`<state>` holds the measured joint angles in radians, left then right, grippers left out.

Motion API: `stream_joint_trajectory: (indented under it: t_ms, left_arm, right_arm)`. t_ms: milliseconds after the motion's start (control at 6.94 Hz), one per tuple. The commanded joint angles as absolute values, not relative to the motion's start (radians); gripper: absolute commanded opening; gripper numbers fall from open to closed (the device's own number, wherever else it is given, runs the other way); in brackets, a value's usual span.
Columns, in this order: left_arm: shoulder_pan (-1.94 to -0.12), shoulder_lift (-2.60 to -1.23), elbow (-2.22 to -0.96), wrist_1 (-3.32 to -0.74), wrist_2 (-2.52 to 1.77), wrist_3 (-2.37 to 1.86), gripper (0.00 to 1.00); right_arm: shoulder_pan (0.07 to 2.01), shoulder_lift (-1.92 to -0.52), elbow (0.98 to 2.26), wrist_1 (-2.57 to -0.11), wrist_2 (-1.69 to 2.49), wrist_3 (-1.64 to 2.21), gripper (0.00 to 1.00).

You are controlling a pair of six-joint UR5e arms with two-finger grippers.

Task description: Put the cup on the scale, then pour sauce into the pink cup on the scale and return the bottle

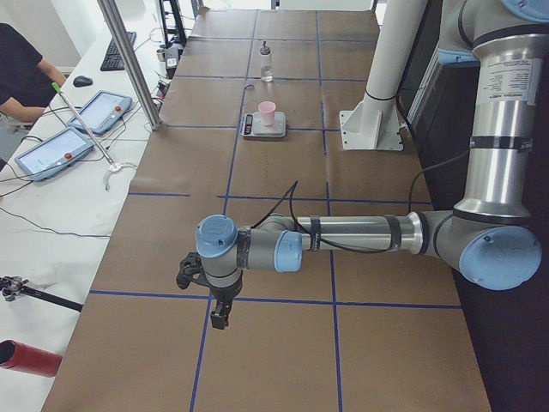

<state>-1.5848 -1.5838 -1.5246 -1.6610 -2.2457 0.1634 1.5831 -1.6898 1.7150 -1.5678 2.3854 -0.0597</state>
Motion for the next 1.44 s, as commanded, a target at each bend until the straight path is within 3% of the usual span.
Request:
stream_joint_trajectory:
  t_ms: [0, 1297]
  left_arm:
    - [-1.586, -1.575, -1.525, -1.727, -2.272, 0.144, 1.0]
    - [-1.585, -1.588, -1.592, -1.715, -2.357, 0.083, 1.0]
  right_arm:
    - [1.589, -1.686, 1.715, -1.568, 2.384, -0.048, 1.0]
    - [1.595, -1.674, 1.717, -1.568, 2.382, -0.048, 1.0]
